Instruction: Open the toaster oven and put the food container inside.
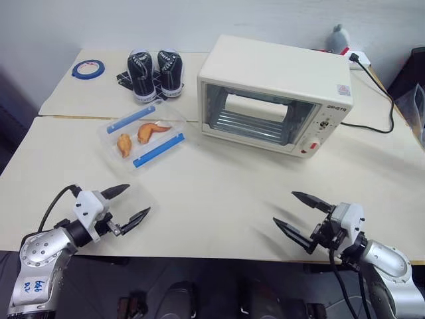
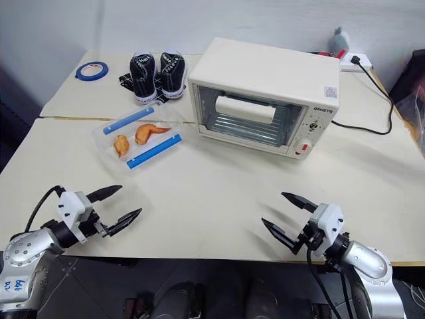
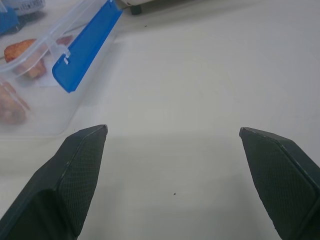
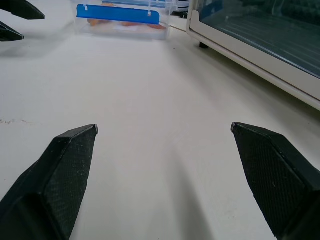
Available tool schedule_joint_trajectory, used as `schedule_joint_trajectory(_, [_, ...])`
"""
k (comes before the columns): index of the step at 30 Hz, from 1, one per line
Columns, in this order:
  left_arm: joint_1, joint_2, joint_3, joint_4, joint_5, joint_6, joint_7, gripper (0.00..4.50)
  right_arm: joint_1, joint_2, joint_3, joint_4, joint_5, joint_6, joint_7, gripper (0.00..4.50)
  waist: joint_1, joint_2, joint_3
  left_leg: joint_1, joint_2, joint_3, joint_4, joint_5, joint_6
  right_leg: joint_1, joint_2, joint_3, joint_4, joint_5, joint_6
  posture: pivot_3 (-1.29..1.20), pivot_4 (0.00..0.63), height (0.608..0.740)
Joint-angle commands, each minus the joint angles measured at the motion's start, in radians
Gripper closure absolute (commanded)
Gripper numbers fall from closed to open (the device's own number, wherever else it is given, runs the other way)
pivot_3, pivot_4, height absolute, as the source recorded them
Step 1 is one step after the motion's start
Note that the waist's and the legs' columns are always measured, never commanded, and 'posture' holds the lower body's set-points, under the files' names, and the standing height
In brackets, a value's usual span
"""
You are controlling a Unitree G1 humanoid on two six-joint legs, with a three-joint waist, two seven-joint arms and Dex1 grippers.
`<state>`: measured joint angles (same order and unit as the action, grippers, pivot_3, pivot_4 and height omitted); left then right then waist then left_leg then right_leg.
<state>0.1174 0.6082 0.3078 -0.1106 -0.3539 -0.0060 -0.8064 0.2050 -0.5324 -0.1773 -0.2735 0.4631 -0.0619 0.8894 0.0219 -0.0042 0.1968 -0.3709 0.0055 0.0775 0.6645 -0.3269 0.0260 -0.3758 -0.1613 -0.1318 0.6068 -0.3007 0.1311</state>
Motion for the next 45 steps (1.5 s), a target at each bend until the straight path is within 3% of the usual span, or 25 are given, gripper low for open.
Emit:
schedule_joint_trajectory(1, [-0.003, 0.022, -0.004, -0.069, -0.054, 0.035, -0.037, 0.0, -0.046, -0.015, -0.024, -0.049, 0.047, 0.028, -0.007, 0.03, 0.0, 0.0, 0.0, 0.0, 0.0, 0.0, 0.0, 0.0, 0.0, 0.0, 0.0, 0.0, 0.0, 0.0, 0.0, 0.0, 0.15, 0.74])
schedule_joint_trajectory(3, [-0.034, 0.03, 0.01, -0.099, -0.115, 0.086, -0.05, 0.0, -0.103, -0.033, -0.022, -0.079, 0.083, 0.084, -0.015, 0.03, -0.003, 0.0, 0.0, 0.0, 0.0, 0.0, 0.001, 0.0, 0.0, 0.0, 0.0, 0.0, 0.0, 0.0, 0.0, 0.0, 0.15, 0.74])
schedule_joint_trajectory(7, [-0.154, 0.089, 0.038, -0.182, -0.409, 0.343, -0.116, 0.0, -0.294, -0.042, -0.026, -0.094, 0.181, 0.272, -0.119, 0.03, -0.002, 0.0, 0.0, 0.0, 0.002, -0.001, 0.002, 0.001, -0.001, 0.0, 0.0, 0.0, 0.003, 0.0, -0.001, 0.0, 0.15, 0.74])
schedule_joint_trajectory(13, [-0.299, 0.085, 0.022, -0.16, -0.432, 0.386, -0.1, 0.0, -0.484, -0.024, -0.017, 0.023, 0.125, 0.317, -0.2, 0.03, -0.001, 0.0, 0.0, -0.001, 0.002, -0.001, 0.002, 0.001, -0.002, 0.0, 0.004, -0.001, 0.0, 0.0, -0.001, 0.0, 0.15, 0.74])
schedule_joint_trajectory(21, [-0.364, 0.019, -0.021, -0.134, -0.384, 0.369, -0.076, 0.0, -0.66, 0.028, 0.021, 0.165, 0.066, 0.285, -0.195, 0.03, -0.007, 0.0, 0.0, -0.002, 0.007, 0.002, 0.003, 0.002, -0.003, -0.001, 0.01, 0.002, -0.001, 0.0, -0.001, 0.0, 0.15, 0.74])
schedule_joint_trajectory(30, [-0.385, -0.006, -0.036, -0.098, -0.355, 0.358, -0.059, 0.0, -0.677, 0.059, 0.077, 0.093, 0.102, 0.357, -0.159, 0.03, -0.023, 0.0, 0.0, -0.002, 0.008, 0.002, 0.003, 0.002, -0.005, -0.002, 0.011, 0.003, 0.0, 0.0, -0.001, 0.0, 0.15, 0.74])
schedule_joint_trajectory(37, [-0.442, -0.01, -0.029, -0.047, -0.369, 0.383, -0.049, 0.0, -0.463, -0.03, 0.116, -0.059, 0.072, 0.268, 0.044, 0.03, -0.02, 0.0, 0.0, -0.002, 0.008, 0.002, 0.002, 0.001, -0.005, -0.002, 0.011, 0.003, -0.002, 0.0, -0.001, 0.0, 0.15, 0.74])
schedule_joint_trajectory(41, [-0.539, -0.033, -0.041, 0.038, -0.35, 0.381, -0.033, 0.74, -0.332, -0.066, 0.132, -0.013, -0.021, 0.106, 0.132, 0.0, -0.02, 0.0, 0.0, -0.002, 0.007, 0.002, 0.002, 0.001, -0.005, -0.002, 0.011, 0.003, -0.001, 0.0, -0.001, 0.0, 0.15, 0.74])
schedule_joint_trajectory(45, [-0.732, -0.118, -0.122, 0.226, -0.21, 0.268, 0.025, 1.95, -0.301, -0.042, 0.118, 0.013, -0.033, 0.033, 0.133, 0.0, -0.019, -0.001, 0.0, 0.0, 0.007, 0.003, 0.004, 0.001, -0.005, -0.001, 0.011, 0.005, 0.002, 0.0, -0.001, 0.0, 0.15, 0.74])
